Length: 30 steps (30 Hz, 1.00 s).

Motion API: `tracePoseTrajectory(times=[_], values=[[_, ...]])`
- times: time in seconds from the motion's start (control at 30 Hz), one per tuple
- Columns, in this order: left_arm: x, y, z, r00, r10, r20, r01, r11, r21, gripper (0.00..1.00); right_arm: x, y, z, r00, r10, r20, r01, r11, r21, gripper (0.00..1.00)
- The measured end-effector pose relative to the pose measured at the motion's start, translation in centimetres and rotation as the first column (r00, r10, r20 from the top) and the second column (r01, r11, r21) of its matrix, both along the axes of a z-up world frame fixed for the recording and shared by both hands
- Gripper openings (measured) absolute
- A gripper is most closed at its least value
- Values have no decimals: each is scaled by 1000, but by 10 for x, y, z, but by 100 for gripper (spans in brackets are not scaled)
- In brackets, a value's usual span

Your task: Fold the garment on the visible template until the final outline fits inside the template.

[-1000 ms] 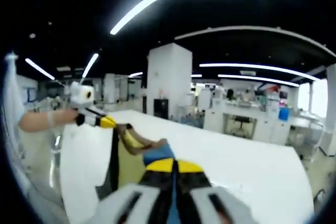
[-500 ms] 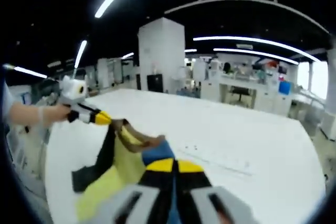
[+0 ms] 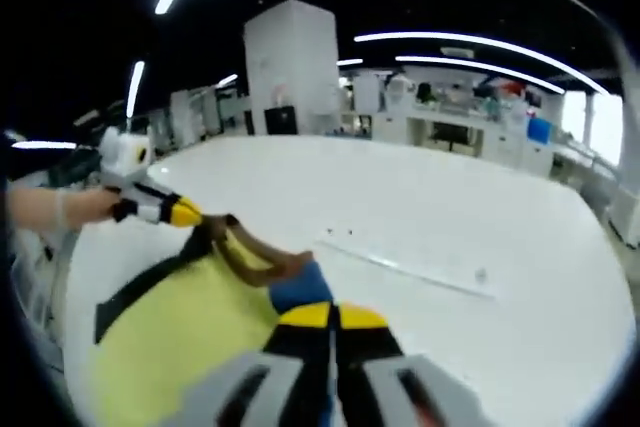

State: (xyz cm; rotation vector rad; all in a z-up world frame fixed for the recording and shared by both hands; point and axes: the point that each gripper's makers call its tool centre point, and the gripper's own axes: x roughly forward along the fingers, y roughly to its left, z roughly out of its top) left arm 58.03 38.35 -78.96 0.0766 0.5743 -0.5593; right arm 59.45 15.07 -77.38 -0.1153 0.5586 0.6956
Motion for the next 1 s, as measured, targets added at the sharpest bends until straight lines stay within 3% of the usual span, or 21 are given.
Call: tracePoseTrajectory(times=[0.23, 0.67, 0.77, 0.83, 0.9, 1.0], values=[[12, 4, -25, 999, 4, -32, -3, 1000, 25, 0, 11, -1, -28, 999, -14, -42, 13, 1000, -16, 0], [3, -6, -18, 1000, -18, -9, 18, 1000, 9, 2, 3, 0, -25, 999, 1, -44, -1, 1000, -6, 1], [-4, -10, -15, 1000, -29, -8, 29, 1000, 12, 15, -2, 4, -21, 999, 14, -44, -14, 1000, 1, 23], [-4, -9, -13, 999, -38, 6, 38, 999, 12, 19, -11, 8, -18, 999, 43, -31, -43, 999, -11, 31], [-16, -13, -5, 999, -44, 10, 44, 999, -11, 25, -19, 9, -16, 998, 61, -33, -61, 998, -5, 40], [-15, -13, -3, 999, -52, 10, 52, 998, -28, 46, -36, 14, -12, 995, 90, -32, -90, 996, -8, 56]])
